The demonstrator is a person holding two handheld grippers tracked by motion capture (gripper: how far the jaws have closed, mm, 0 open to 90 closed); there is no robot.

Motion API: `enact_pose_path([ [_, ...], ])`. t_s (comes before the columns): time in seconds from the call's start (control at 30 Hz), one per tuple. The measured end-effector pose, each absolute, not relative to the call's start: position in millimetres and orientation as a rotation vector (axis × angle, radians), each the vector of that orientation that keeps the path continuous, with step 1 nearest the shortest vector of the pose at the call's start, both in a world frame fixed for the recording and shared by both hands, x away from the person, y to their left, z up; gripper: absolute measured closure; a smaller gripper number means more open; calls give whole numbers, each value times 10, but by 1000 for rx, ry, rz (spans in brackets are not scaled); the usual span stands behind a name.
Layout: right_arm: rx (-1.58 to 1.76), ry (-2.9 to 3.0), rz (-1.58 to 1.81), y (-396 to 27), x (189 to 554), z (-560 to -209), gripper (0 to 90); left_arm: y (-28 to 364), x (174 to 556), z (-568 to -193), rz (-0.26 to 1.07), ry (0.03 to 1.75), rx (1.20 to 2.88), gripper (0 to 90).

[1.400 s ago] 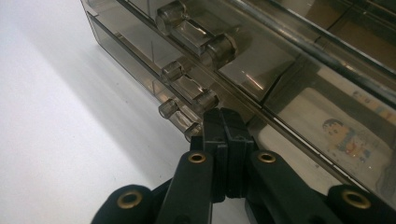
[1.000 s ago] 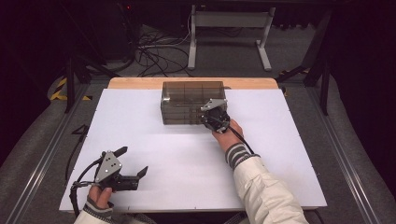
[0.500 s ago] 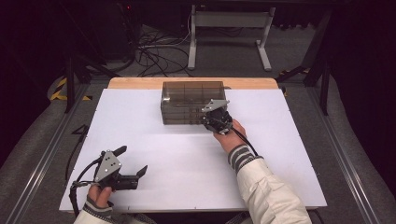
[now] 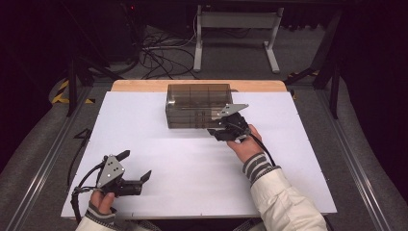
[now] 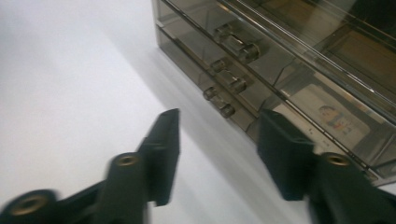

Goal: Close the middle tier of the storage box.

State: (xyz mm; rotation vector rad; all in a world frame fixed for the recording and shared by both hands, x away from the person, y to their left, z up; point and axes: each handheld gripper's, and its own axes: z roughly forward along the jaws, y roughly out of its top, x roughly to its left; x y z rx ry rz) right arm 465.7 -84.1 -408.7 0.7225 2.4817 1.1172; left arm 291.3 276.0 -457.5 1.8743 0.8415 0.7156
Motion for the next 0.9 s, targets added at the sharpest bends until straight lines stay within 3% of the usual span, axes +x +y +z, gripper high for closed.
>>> enact_pose_path([
  [0.2, 694, 2482, 1154, -933, 4533, -3997, 265, 2755, 2910, -4576, 713, 841, 1875, 43],
  [0.9, 692, 2474, 1302, -1434, 4223, -3885, 32, 2748, 2909, -4579, 709, 840, 1874, 43],
])
